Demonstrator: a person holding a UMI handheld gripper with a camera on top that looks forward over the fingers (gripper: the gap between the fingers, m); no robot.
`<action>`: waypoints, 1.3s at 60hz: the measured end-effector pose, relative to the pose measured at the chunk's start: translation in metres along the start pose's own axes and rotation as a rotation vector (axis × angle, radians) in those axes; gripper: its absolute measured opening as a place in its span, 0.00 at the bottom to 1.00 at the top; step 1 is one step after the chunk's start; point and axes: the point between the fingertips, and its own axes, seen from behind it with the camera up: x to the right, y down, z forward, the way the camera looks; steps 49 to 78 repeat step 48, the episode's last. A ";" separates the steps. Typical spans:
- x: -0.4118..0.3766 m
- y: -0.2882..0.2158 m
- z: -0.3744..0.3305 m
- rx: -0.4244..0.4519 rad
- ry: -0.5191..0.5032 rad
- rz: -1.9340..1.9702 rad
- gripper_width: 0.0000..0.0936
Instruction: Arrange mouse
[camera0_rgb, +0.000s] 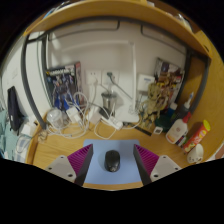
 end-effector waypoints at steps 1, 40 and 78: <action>0.000 -0.006 -0.008 0.013 0.001 0.000 0.86; 0.001 -0.024 -0.215 0.177 -0.136 0.009 0.86; -0.004 -0.004 -0.235 0.176 -0.187 0.009 0.85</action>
